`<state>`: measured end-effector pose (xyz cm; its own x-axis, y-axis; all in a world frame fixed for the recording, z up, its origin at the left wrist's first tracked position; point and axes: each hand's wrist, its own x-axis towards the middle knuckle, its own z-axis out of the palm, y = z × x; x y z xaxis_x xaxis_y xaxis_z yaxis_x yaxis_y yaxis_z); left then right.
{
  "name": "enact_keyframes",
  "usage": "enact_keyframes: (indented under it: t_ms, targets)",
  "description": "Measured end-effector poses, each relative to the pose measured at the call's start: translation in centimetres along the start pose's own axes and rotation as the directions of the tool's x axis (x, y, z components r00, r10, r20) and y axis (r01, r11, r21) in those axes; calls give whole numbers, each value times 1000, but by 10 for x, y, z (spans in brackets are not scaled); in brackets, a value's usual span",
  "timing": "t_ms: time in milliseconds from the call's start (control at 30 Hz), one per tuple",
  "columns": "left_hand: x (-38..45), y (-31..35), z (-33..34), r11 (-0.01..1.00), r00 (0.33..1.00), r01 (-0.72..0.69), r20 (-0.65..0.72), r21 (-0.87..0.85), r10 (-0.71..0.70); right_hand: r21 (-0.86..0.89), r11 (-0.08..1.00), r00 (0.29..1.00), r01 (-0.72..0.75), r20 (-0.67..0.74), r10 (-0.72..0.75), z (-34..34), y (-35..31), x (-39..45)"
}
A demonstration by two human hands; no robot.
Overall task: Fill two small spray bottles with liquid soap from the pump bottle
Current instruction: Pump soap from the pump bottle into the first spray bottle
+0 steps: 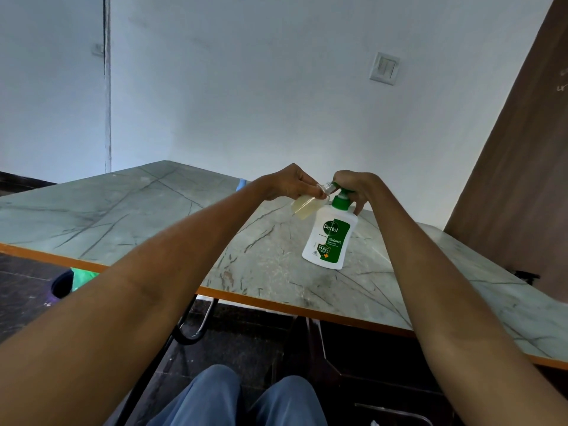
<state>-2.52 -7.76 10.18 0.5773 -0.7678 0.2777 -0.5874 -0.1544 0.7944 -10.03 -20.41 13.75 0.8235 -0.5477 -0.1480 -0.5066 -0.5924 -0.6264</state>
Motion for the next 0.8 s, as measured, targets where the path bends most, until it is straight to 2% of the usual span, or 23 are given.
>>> enact_keyframes:
  t_ms: [233, 500, 800]
  targets:
    - [2, -2, 0, 1000, 1000, -5, 15, 23, 5, 9, 1000, 999, 17, -41, -17, 5, 6, 4]
    - [1, -2, 1, 1000, 1000, 3, -10, 11, -3, 40, 999, 1000, 15, -7, -14, 1, 2, 1]
    - [2, -1, 0, 1000, 1000, -8, 13, 28, 8, -9, 1000, 1000, 10, -22, -10, 2, 5, 7]
